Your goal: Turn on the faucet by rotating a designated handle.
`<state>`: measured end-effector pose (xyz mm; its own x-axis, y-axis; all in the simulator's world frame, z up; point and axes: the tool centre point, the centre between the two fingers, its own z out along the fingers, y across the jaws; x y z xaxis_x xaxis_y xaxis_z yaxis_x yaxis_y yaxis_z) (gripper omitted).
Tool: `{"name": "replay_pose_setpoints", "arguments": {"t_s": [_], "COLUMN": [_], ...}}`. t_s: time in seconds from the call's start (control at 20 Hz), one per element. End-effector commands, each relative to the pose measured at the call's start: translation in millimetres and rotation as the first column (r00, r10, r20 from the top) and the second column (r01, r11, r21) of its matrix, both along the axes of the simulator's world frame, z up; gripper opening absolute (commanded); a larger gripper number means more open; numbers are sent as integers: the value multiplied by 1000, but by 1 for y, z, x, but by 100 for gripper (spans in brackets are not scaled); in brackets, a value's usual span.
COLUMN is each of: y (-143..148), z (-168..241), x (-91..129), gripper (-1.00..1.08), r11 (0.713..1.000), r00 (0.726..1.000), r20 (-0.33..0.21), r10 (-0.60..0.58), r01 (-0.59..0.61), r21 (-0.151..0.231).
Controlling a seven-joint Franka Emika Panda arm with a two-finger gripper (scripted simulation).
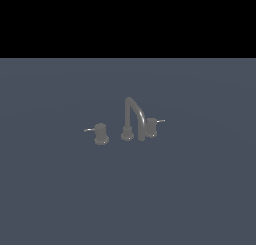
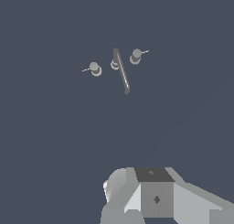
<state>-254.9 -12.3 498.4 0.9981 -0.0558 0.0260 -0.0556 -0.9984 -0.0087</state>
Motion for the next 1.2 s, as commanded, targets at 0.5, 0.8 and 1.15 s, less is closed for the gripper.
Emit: {"name": "replay_pose_setpoints", "arguments": {"t_s": [0.5, 0.8, 1.15], "y": [5, 12, 18], "z": [-20, -50, -99], "x": [15, 39, 78], "gripper": [-100, -100, -100], "r11": [998, 989, 959], "r00": [998, 989, 959], "r20": [-1, -3, -7], "r10": [-57, -145, -284], "r01": [57, 145, 284], "r21": [1, 2, 4]}}
